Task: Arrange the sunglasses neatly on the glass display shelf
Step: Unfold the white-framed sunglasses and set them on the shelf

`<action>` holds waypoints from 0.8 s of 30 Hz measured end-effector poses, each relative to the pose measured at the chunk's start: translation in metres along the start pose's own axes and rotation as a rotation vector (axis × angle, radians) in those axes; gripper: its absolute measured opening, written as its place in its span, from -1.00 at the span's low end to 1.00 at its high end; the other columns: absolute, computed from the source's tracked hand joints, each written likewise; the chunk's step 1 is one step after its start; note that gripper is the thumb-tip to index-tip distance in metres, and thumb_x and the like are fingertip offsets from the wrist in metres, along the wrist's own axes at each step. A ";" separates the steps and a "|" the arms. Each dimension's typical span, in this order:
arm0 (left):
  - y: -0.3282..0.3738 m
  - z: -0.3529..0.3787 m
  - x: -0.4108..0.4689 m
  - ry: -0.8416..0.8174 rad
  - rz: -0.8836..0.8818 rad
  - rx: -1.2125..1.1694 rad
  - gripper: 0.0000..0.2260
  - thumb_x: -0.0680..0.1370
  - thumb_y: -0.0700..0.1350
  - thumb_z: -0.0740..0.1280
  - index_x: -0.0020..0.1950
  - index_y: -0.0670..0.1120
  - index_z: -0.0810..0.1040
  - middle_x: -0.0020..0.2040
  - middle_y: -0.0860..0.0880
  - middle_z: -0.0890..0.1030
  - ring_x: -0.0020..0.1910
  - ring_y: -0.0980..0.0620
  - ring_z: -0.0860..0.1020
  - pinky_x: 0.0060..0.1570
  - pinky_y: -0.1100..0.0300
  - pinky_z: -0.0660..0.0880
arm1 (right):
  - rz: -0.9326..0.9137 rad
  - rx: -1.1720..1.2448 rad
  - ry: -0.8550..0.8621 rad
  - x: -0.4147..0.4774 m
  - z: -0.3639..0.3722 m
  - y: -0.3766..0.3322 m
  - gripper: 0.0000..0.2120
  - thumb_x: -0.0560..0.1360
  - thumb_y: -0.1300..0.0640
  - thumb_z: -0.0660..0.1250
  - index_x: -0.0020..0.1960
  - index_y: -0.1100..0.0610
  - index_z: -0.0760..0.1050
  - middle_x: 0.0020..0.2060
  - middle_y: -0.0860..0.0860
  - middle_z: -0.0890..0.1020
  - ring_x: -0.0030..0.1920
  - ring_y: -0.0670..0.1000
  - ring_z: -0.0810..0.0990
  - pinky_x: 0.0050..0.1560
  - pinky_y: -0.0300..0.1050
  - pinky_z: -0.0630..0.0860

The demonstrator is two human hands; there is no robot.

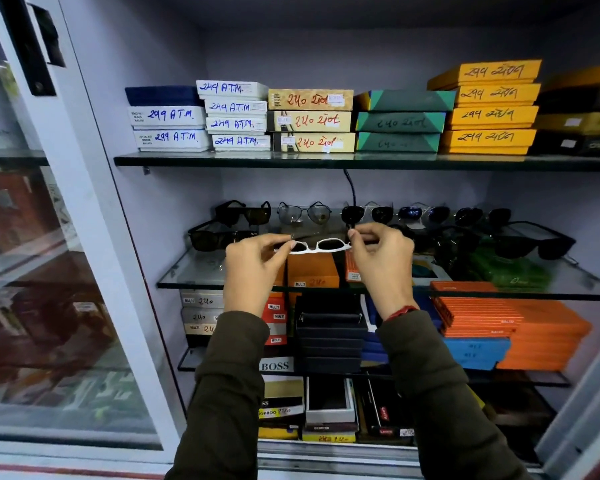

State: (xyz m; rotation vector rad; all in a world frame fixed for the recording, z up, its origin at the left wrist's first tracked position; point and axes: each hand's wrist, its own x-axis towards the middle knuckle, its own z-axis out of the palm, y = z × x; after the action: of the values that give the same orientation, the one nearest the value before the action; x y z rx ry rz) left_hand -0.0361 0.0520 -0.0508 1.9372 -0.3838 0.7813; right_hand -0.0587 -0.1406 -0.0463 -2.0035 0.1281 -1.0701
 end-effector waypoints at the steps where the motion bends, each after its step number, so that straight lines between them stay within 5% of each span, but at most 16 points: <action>1: -0.002 0.003 0.001 0.052 -0.003 0.030 -0.81 0.57 -0.06 0.43 0.11 -0.08 0.75 -0.04 0.04 0.75 -0.13 0.24 0.65 0.02 0.42 0.58 | 0.003 0.000 -0.002 0.000 0.001 0.001 -0.82 0.57 0.09 0.39 0.05 0.17 0.69 -0.14 0.05 0.73 -0.20 -0.06 0.70 -0.05 -0.04 0.70; 5: -0.004 0.013 0.007 0.200 -0.203 -0.163 -0.81 0.58 -0.07 0.41 0.12 -0.12 0.71 -0.13 -0.04 0.76 -0.17 0.08 0.73 -0.05 0.07 0.70 | 0.042 0.006 -0.031 0.000 0.005 0.007 -0.81 0.55 0.08 0.41 0.04 0.18 0.70 -0.13 0.04 0.74 -0.19 -0.09 0.70 -0.04 -0.08 0.69; 9: -0.010 0.018 0.012 0.192 -0.415 -0.399 -0.84 0.53 -0.12 0.49 0.05 -0.16 0.70 -0.19 -0.09 0.74 -0.19 0.01 0.74 -0.10 0.14 0.71 | 0.155 0.137 -0.065 0.008 0.010 0.011 -0.85 0.52 0.11 0.47 -0.02 0.19 0.70 -0.20 0.06 0.73 -0.24 -0.04 0.73 -0.12 -0.08 0.71; 12: -0.018 0.021 0.019 0.172 -0.502 -0.469 -0.90 0.53 -0.16 0.48 0.00 -0.16 0.70 -0.15 -0.12 0.74 -0.15 -0.02 0.75 -0.05 0.15 0.69 | 0.273 0.279 -0.107 0.015 0.013 0.010 -0.93 0.52 0.19 0.47 -0.07 0.20 0.67 -0.20 0.16 0.74 -0.24 -0.01 0.75 -0.21 -0.26 0.68; 14: -0.023 0.022 0.024 0.145 -0.528 -0.464 -0.86 0.55 -0.21 0.45 0.08 -0.20 0.70 -0.07 -0.16 0.74 -0.10 -0.01 0.75 -0.01 0.17 0.67 | 0.301 0.327 -0.153 0.019 0.015 0.012 -0.97 0.52 0.25 0.45 -0.06 0.19 0.67 -0.16 0.17 0.74 -0.21 -0.04 0.74 -0.21 -0.33 0.65; 19: -0.035 0.032 0.039 0.094 -0.541 -0.349 -0.79 0.52 -0.30 0.44 0.16 -0.21 0.68 -0.02 -0.17 0.74 -0.06 -0.05 0.73 0.13 0.03 0.65 | 0.265 0.185 -0.213 0.031 0.030 0.023 -0.82 0.45 0.33 0.49 0.04 0.21 0.70 -0.11 0.14 0.75 -0.08 0.02 0.75 0.05 -0.11 0.68; 24: -0.039 0.041 0.043 0.107 -0.543 -0.256 -0.83 0.54 -0.30 0.43 0.12 -0.24 0.69 -0.08 -0.16 0.74 -0.15 0.01 0.71 0.07 0.05 0.68 | 0.272 0.154 -0.247 0.032 0.042 0.029 -0.85 0.53 0.34 0.42 0.08 0.33 0.66 -0.20 0.09 0.69 -0.23 -0.02 0.68 -0.28 -0.35 0.64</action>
State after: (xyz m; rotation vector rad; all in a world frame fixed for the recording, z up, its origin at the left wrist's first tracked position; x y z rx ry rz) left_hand 0.0324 0.0373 -0.0616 1.6375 0.1076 0.4488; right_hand -0.0004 -0.1471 -0.0581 -1.8965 0.1756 -0.6371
